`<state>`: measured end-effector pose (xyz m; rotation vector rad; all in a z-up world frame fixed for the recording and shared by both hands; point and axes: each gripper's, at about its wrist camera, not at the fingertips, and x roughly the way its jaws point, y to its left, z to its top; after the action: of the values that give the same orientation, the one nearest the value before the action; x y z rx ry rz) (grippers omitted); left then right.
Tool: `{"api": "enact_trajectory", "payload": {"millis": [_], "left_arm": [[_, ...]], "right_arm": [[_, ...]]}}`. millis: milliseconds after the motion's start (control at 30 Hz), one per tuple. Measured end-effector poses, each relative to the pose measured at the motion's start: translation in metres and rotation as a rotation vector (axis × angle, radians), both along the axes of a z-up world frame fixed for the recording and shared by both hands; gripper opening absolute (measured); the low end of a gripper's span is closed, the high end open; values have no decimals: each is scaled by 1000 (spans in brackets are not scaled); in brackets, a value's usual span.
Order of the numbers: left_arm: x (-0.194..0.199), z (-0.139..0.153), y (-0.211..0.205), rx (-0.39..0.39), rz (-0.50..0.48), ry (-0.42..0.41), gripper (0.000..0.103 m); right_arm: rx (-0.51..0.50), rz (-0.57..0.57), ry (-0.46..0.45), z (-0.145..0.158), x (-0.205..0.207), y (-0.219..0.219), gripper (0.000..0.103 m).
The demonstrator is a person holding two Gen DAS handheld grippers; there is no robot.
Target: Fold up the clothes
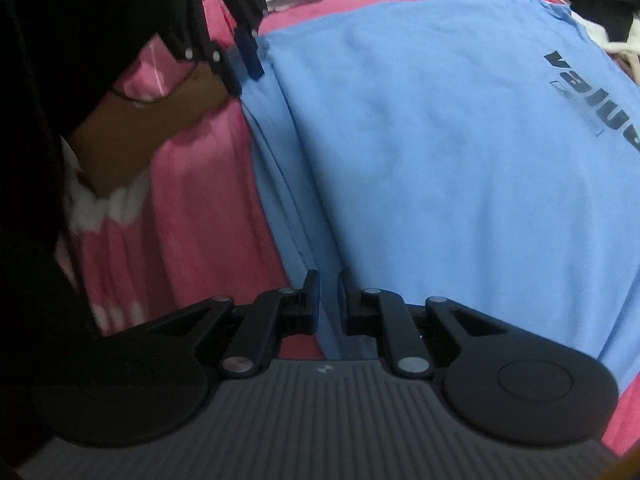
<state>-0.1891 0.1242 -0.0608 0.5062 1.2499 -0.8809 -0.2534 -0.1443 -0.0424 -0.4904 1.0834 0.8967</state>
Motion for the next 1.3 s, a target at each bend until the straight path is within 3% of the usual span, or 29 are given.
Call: {"api": "enact_trajectory", "payload": {"millis": [100, 333, 433, 700, 900, 1000, 1167, 1300], "left_arm": [[2, 1, 4, 1, 36, 3, 8], [-7, 5, 0, 17, 22, -30, 10], [-10, 9, 1, 14, 33, -52, 3], [-14, 41, 18, -55, 90, -46, 0], [-25, 55, 31, -86, 110, 6, 0], [-21, 47, 37, -66, 124, 51, 0], [-20, 45, 44, -41, 146, 61, 0], [-22, 49, 54, -44, 160, 46, 10]], "right_arm": [[-58, 35, -26, -6, -5, 4, 10], [-60, 91, -48, -5, -8, 8, 10], [-69, 76, -47, -12, -3, 10, 5], [-10, -20, -4, 4, 10, -7, 0], [84, 8, 59, 24, 7, -13, 0], [58, 58, 102, 13, 4, -7, 0], [26, 87, 146, -5, 5, -3, 0], [33, 78, 147, 4, 6, -9, 0]]}}
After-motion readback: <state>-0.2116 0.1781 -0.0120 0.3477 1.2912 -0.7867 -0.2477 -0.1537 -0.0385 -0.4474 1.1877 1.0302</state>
